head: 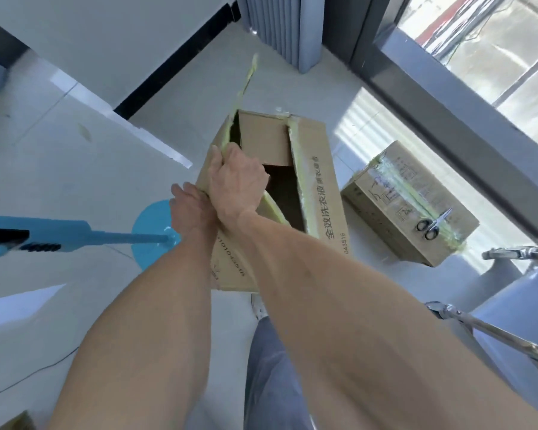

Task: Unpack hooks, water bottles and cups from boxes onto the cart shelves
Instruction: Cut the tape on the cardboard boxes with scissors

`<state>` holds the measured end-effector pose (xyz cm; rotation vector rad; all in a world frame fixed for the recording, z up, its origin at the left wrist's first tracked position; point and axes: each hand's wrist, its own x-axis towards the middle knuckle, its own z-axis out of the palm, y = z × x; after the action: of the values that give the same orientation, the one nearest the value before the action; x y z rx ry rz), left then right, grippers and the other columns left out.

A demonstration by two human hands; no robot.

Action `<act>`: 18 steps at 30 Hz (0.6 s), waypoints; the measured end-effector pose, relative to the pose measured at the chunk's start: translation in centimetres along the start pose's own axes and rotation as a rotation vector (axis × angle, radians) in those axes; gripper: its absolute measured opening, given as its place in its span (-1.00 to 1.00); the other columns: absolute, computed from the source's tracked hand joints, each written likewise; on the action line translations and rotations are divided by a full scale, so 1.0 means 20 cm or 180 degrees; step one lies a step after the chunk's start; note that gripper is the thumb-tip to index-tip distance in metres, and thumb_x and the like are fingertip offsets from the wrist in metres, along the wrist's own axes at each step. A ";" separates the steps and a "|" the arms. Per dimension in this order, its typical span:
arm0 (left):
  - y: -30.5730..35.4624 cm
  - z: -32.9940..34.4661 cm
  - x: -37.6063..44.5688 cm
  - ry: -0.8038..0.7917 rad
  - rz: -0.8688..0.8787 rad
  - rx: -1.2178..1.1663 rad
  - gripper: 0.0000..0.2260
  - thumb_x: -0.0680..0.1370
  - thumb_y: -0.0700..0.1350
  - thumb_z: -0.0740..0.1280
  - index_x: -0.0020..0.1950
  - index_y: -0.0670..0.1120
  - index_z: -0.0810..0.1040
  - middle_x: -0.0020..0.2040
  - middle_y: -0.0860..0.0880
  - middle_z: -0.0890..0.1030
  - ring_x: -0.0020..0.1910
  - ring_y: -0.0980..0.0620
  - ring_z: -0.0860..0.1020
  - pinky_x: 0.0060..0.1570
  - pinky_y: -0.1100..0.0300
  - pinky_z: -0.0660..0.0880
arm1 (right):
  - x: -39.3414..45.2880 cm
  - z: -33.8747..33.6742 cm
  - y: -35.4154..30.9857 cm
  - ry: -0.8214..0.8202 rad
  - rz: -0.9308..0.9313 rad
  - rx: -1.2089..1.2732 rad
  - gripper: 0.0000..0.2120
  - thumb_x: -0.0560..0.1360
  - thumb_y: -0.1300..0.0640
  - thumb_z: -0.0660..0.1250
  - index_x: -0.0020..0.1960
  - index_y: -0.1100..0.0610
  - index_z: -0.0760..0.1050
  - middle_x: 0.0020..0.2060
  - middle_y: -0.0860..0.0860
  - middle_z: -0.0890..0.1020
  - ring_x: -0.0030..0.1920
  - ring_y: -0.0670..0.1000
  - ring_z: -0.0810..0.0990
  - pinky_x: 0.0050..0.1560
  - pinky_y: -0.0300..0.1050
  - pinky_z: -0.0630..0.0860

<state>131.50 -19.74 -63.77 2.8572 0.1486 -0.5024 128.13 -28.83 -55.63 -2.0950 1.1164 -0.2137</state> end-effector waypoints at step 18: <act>0.13 0.38 -0.19 -0.1029 0.0187 0.0180 -0.61 0.62 -0.08 0.16 0.45 -0.08 0.41 0.34 -0.17 0.49 0.26 -0.19 0.51 0.21 0.00 0.49 | 0.33 -0.04 0.81 -0.0242 0.1147 -0.1259 -0.86 0.60 0.08 0.18 0.04 0.07 0.50 -0.04 0.05 0.63 0.09 0.12 0.50 0.15 0.05 0.27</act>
<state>125.78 -24.44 -68.82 2.7764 -0.0067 -0.9580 121.30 -40.02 -67.18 -2.1614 1.5615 0.2791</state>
